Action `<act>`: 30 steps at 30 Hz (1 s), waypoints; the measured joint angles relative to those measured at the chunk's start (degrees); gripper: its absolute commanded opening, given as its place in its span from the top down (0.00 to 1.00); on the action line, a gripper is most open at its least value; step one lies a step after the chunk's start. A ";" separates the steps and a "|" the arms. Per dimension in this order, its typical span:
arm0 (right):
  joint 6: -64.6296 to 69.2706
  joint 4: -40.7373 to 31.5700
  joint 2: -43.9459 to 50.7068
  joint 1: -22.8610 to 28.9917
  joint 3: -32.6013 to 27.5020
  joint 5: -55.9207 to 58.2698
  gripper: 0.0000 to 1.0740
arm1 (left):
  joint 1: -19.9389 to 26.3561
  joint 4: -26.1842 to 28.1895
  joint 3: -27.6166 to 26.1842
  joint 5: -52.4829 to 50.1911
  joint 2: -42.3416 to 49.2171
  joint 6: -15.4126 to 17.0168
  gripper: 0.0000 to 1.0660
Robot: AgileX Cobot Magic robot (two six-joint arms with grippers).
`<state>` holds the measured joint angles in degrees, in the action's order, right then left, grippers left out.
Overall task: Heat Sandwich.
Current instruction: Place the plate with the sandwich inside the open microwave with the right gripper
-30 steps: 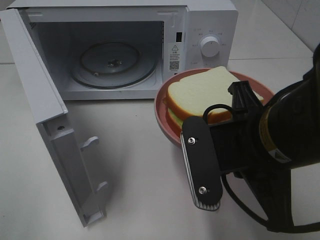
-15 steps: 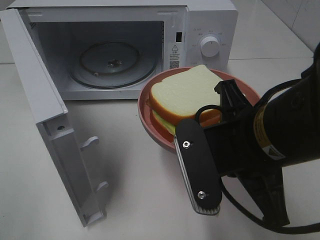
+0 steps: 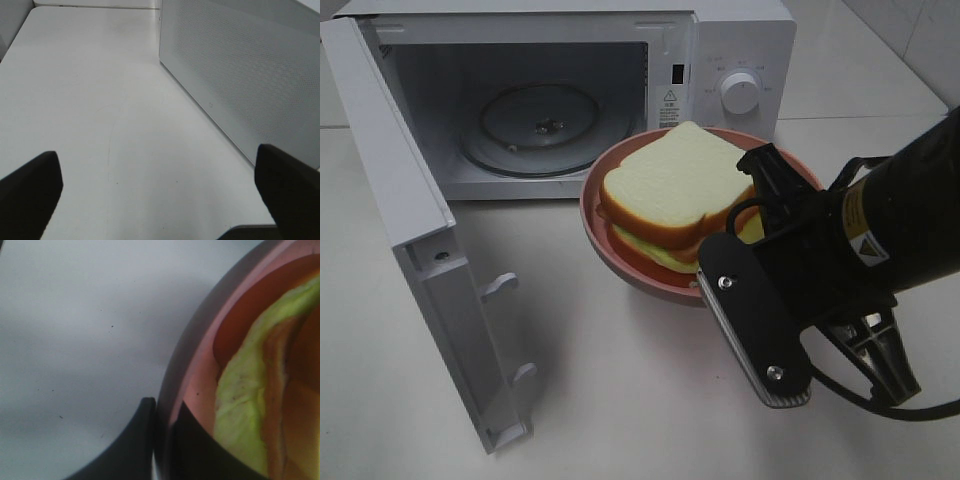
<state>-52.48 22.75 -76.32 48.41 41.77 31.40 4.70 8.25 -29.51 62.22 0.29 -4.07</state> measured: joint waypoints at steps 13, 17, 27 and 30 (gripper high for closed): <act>-18.16 -11.63 0.00 -7.05 0.00 -2.46 1.00 | 0.00 0.00 0.00 0.00 0.00 0.00 0.08; -21.72 -14.55 0.00 -9.11 0.00 -3.95 1.00 | 0.00 0.00 0.00 0.00 0.00 0.00 0.08; -28.71 -17.36 0.00 -12.89 0.00 -5.04 1.00 | 0.00 0.00 0.00 0.00 0.00 0.00 0.08; -31.91 -19.19 0.00 -13.98 0.00 -5.04 1.00 | 0.00 0.00 0.00 0.00 0.00 0.00 0.08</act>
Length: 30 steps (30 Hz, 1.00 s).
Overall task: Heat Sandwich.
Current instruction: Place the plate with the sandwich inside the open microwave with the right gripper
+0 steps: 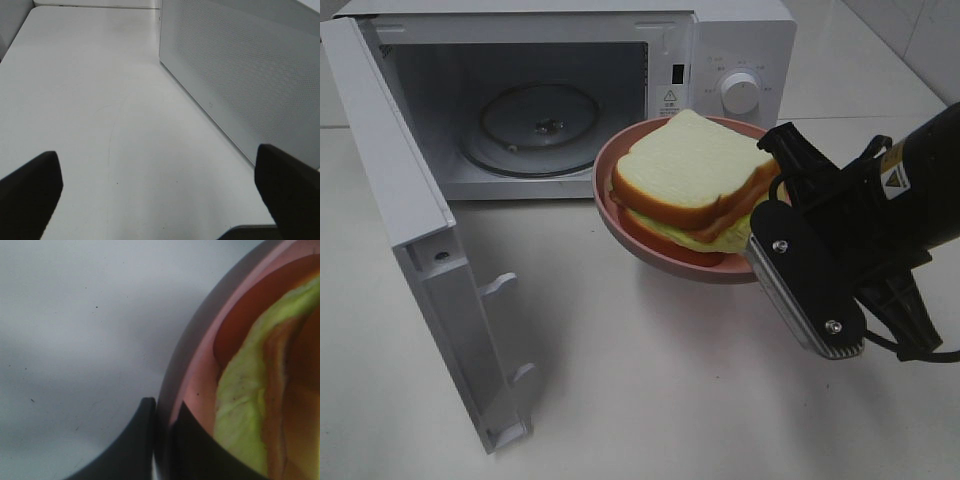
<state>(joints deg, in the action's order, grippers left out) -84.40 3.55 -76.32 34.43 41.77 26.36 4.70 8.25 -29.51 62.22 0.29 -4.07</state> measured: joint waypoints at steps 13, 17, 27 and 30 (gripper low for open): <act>-5.56 -1.09 -0.06 0.74 0.00 0.00 1.00 | 0.00 0.00 0.00 0.00 0.00 0.00 0.08; -5.50 0.23 -1.32 3.90 0.00 -1.15 1.00 | 0.00 0.00 0.00 0.00 0.00 0.00 0.08; -5.10 -0.74 -6.19 5.10 2.98 -1.66 1.00 | 0.00 0.00 0.00 0.00 0.00 0.00 0.08; -5.44 -3.09 -8.42 5.10 5.90 -1.49 1.00 | 0.00 0.00 0.00 0.00 0.00 0.00 0.08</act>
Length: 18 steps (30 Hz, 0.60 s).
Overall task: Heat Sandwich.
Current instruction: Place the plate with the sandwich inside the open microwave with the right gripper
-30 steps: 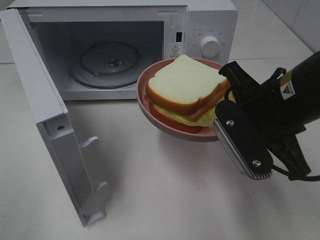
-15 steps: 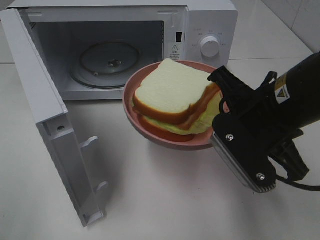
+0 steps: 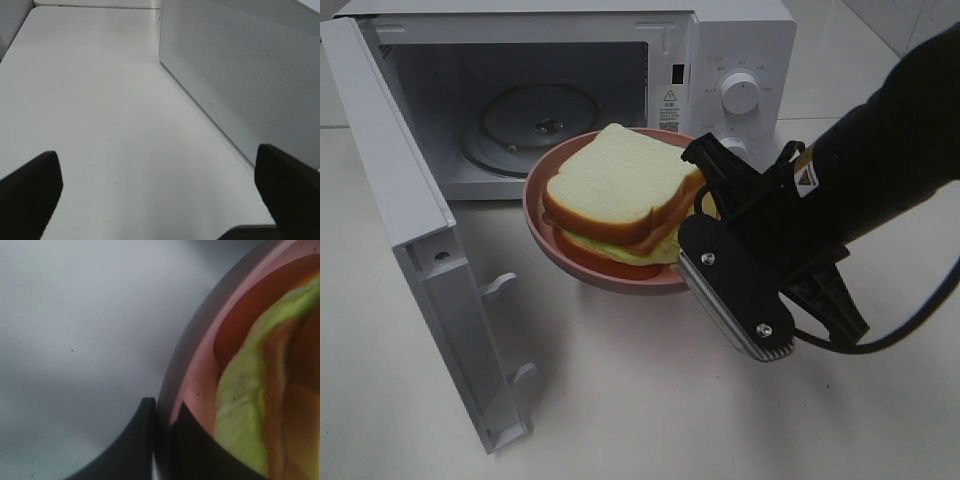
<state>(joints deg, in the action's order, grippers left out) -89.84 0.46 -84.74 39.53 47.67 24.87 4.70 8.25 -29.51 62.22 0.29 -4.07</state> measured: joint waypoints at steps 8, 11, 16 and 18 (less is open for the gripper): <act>-0.92 -0.80 -4.70 0.00 5.16 1.60 1.00 | 0.00 0.00 0.00 0.00 0.00 0.00 0.08; -1.66 -0.80 -5.67 0.00 6.42 2.23 1.00 | 0.00 0.00 0.00 0.00 0.00 0.00 0.08; -4.53 -2.86 -8.71 -0.06 10.60 3.04 1.00 | 0.00 0.00 0.00 0.00 0.00 0.00 0.08; -6.25 -4.24 -9.45 -0.40 11.80 3.04 1.00 | 0.00 0.00 0.00 0.00 0.00 0.00 0.08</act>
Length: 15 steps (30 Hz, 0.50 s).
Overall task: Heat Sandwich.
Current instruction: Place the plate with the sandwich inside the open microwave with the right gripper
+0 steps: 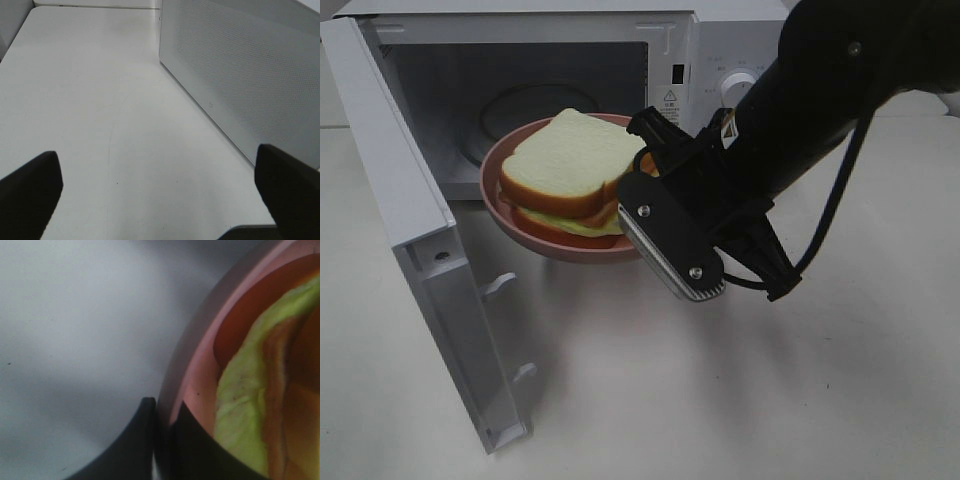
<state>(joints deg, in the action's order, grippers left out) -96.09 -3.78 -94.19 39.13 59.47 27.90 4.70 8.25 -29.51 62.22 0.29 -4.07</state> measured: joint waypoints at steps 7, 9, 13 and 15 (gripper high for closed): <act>-5.50 -4.76 -2.75 -2.75 3.15 0.00 1.00 | 0.00 0.00 0.00 0.00 0.00 0.00 0.08; -6.53 -6.19 -3.38 -3.27 3.90 0.00 1.00 | 0.00 0.00 0.00 0.00 0.00 0.00 0.08; -8.37 -8.31 -4.81 -3.50 5.33 -0.06 1.00 | 0.00 0.00 0.00 0.00 0.00 0.00 0.08; -8.82 -8.48 -6.59 -3.50 7.05 0.00 1.00 | 0.00 0.00 0.00 0.00 0.00 0.00 0.08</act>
<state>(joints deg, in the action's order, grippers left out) -104.91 -12.26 -100.78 35.64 66.52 27.90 4.70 8.25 -29.51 62.22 0.29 -4.07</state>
